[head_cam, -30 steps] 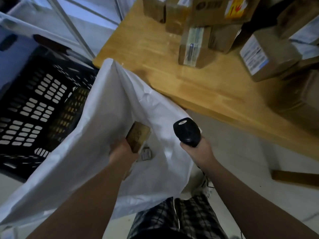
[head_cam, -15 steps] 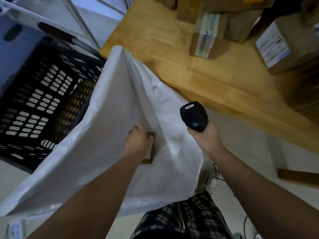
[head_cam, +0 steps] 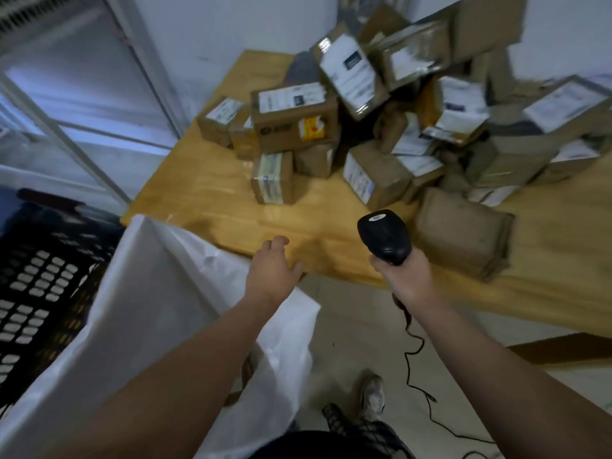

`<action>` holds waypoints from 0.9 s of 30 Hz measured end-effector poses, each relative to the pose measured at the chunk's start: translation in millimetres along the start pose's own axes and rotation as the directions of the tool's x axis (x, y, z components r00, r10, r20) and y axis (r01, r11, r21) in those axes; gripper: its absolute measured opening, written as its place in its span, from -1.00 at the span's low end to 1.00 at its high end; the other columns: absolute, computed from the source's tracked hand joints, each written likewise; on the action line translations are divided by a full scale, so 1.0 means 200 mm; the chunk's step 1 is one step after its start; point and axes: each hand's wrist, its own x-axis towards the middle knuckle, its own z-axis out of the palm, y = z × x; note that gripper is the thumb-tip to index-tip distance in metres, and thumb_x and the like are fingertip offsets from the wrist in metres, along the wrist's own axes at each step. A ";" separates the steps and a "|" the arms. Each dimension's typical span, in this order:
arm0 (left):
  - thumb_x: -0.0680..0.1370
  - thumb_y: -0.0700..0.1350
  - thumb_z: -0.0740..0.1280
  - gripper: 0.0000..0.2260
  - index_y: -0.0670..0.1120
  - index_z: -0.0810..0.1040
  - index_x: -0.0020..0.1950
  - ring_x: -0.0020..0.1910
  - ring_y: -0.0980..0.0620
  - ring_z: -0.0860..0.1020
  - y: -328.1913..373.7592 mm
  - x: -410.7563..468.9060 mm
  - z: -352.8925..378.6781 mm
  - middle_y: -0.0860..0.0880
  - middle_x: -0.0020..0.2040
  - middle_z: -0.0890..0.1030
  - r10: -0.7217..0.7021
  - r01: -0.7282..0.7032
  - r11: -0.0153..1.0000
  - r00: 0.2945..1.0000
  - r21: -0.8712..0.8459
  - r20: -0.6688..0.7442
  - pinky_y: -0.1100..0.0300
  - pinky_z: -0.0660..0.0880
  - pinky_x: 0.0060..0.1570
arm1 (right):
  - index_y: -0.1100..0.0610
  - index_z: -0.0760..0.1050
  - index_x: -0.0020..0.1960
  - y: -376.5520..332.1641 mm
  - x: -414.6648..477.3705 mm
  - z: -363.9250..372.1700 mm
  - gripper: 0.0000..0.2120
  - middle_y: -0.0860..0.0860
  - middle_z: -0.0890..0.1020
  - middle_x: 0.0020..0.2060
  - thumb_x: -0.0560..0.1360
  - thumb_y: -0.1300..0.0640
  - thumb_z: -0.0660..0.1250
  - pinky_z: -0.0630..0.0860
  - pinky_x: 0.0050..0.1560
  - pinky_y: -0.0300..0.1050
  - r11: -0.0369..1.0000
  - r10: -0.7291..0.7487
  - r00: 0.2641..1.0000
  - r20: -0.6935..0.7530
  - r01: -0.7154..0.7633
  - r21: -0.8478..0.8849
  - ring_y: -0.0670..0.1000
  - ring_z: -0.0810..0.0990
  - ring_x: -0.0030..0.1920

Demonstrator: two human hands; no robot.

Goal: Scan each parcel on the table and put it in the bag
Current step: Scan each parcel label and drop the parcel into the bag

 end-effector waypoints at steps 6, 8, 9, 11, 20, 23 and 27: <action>0.55 -0.02 0.33 -0.54 -0.11 0.34 0.41 0.24 -0.10 0.45 0.45 0.15 0.23 -0.13 0.26 0.45 0.109 -0.109 0.994 0.993 -0.014 0.042 0.02 0.44 0.19 | 0.29 0.53 -0.20 0.07 0.20 -0.40 -0.87 0.03 0.48 -0.43 0.44 0.26 0.45 0.33 -0.35 -0.15 0.999 -0.012 0.995 -0.095 0.008 -0.042 -0.03 0.47 -0.36; 0.56 0.01 0.31 -0.53 -0.11 0.32 0.42 0.25 -0.11 0.44 0.61 0.20 0.32 -0.14 0.30 0.42 0.117 -0.115 0.993 0.989 -0.025 0.088 0.01 0.41 0.21 | 0.24 0.53 -0.17 0.11 0.27 -0.56 -0.90 0.00 0.51 -0.39 0.43 0.27 0.45 0.33 -0.35 -0.16 0.997 -0.013 0.989 -0.146 0.001 -0.083 -0.04 0.50 -0.32; 0.57 0.04 0.29 -0.52 -0.12 0.31 0.43 0.27 -0.12 0.43 0.69 0.22 0.37 -0.14 0.32 0.40 0.108 -0.104 0.994 0.986 -0.038 0.127 0.01 0.40 0.23 | 0.23 0.52 -0.15 0.14 0.30 -0.64 -0.91 -0.01 0.52 -0.37 0.42 0.28 0.43 0.34 -0.37 -0.17 0.995 -0.007 0.985 -0.172 -0.009 -0.096 -0.04 0.50 -0.32; 0.59 0.10 0.26 -0.48 -0.13 0.27 0.46 0.30 -0.14 0.41 0.82 0.26 0.46 -0.16 0.37 0.35 0.068 -0.051 0.995 0.975 -0.081 0.213 0.02 0.38 0.27 | 0.22 0.52 -0.11 0.19 0.34 -0.78 -0.90 0.00 0.52 -0.33 0.42 0.29 0.43 0.37 -0.35 -0.18 0.991 0.008 0.976 -0.220 -0.037 -0.127 -0.04 0.51 -0.29; 0.60 0.18 0.21 -0.43 -0.11 0.25 0.50 0.29 -0.12 0.44 0.99 0.34 0.66 -0.09 0.39 0.42 -0.116 0.273 0.906 0.896 -0.324 0.429 0.01 0.42 0.26 | 0.10 0.53 -0.12 0.37 0.37 -0.97 -0.85 -0.02 0.54 -0.31 0.42 0.29 0.45 0.40 -0.26 -0.14 0.986 0.155 0.986 -0.059 -0.151 0.065 -0.01 0.51 -0.23; 0.56 0.12 0.31 -0.62 0.00 0.30 0.28 0.09 -0.05 0.49 0.94 0.30 0.59 -0.04 0.18 0.46 -0.134 0.313 0.821 0.919 -0.477 0.371 0.08 0.46 0.01 | -0.03 0.51 -0.10 0.37 0.34 -0.93 -0.77 -0.07 0.59 -0.19 0.43 0.25 0.48 0.45 -0.19 -0.16 0.968 0.120 0.990 -0.068 -0.101 0.232 -0.13 0.53 -0.15; 0.53 0.04 0.37 -0.64 -0.06 0.24 0.11 0.00 -0.02 0.52 0.88 0.26 0.46 -0.11 0.13 0.48 -0.119 0.368 0.720 0.901 -0.588 0.417 0.04 0.50 -0.12 | -0.11 0.49 0.03 0.34 0.34 -0.88 -0.74 -0.11 0.61 -0.04 0.43 0.10 0.49 0.44 0.01 -0.14 0.917 0.118 0.991 -0.061 -0.085 0.390 -0.11 0.54 0.00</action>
